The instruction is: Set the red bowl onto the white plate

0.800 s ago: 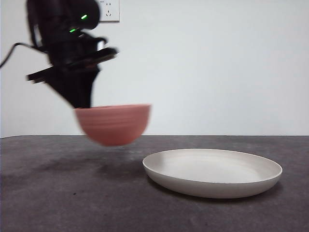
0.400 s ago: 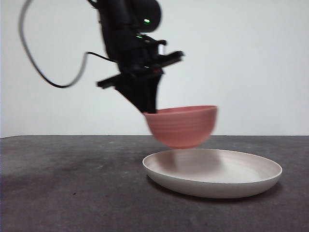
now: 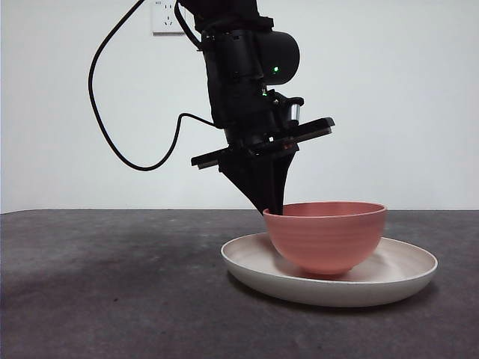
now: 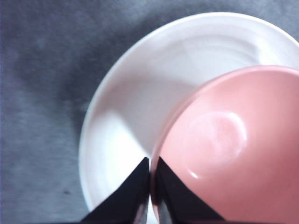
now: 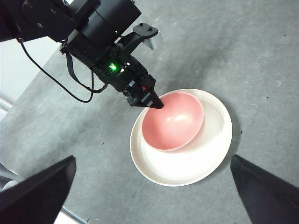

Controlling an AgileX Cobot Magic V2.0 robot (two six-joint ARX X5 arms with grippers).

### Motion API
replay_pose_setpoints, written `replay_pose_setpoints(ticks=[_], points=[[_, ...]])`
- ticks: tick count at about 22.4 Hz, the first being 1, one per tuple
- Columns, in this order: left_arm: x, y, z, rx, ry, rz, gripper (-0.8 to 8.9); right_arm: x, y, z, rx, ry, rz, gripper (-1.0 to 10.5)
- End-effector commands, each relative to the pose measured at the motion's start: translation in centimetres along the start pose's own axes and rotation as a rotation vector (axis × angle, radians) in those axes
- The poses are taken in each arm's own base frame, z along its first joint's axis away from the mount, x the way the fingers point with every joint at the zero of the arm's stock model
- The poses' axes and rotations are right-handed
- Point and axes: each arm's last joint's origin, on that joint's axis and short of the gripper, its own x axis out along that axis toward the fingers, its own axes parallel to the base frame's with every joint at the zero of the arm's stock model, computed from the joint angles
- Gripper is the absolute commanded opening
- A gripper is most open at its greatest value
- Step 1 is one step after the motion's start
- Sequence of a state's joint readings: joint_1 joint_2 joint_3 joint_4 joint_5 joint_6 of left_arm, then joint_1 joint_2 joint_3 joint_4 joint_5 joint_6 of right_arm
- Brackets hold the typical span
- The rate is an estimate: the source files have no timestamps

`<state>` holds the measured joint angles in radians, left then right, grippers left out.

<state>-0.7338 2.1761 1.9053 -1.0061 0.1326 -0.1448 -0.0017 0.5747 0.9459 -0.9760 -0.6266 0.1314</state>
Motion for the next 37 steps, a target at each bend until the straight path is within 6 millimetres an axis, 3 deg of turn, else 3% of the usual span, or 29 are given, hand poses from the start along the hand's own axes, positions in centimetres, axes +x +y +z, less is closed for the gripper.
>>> replay_pose_setpoints(ticks=[1, 5, 9, 11, 15, 19, 24, 28, 31, 37], points=[[0.3, -0.6, 0.4, 0.021, -0.013, 0.032, 0.24, -0.2, 0.2, 0.4, -0.020, -0.017, 0.005, 6.3], [0.3, -0.6, 0.4, 0.018, -0.008, 0.025, 1.27, -0.2, 0.2, 0.4, -0.021, -0.017, 0.005, 6.3], [0.1, -0.6, 0.5, 0.017, -0.008, 0.014, 4.12, -0.2, 0.2, 0.4, -0.021, -0.017, 0.005, 6.3], [-0.5, -0.7, 0.5, 0.030, 0.012, 0.018, 4.41, -0.2, 0.2, 0.4, -0.021, -0.017, 0.005, 6.3], [-3.6, -1.1, 0.4, 0.072, -0.008, 0.015, 4.42, -0.2, 0.2, 0.4, -0.021, -0.017, 0.005, 6.3], [-9.5, -1.7, -0.8, 0.135, -0.098, 0.007, 4.44, -0.2, 0.2, 0.4, -0.021, -0.017, 0.005, 6.3], [-17.0, -2.0, -4.0, 0.197, -0.191, 0.004, 5.03, -0.2, 0.2, 0.4, -0.021, -0.017, 0.005, 6.3], [-21.3, -1.9, -7.0, 0.214, -0.239, 0.006, 5.11, -0.2, 0.2, 0.4, -0.022, -0.018, 0.004, 6.3], [-23.0, -1.6, -9.2, 0.221, -0.274, 0.008, 5.63, -0.2, 0.2, 0.4, -0.022, -0.018, 0.005, 6.3], [-22.9, -0.4, -15.6, 0.287, -0.355, 0.006, 5.63, -0.2, 0.2, 0.4, -0.031, -0.019, 0.004, 6.3]])
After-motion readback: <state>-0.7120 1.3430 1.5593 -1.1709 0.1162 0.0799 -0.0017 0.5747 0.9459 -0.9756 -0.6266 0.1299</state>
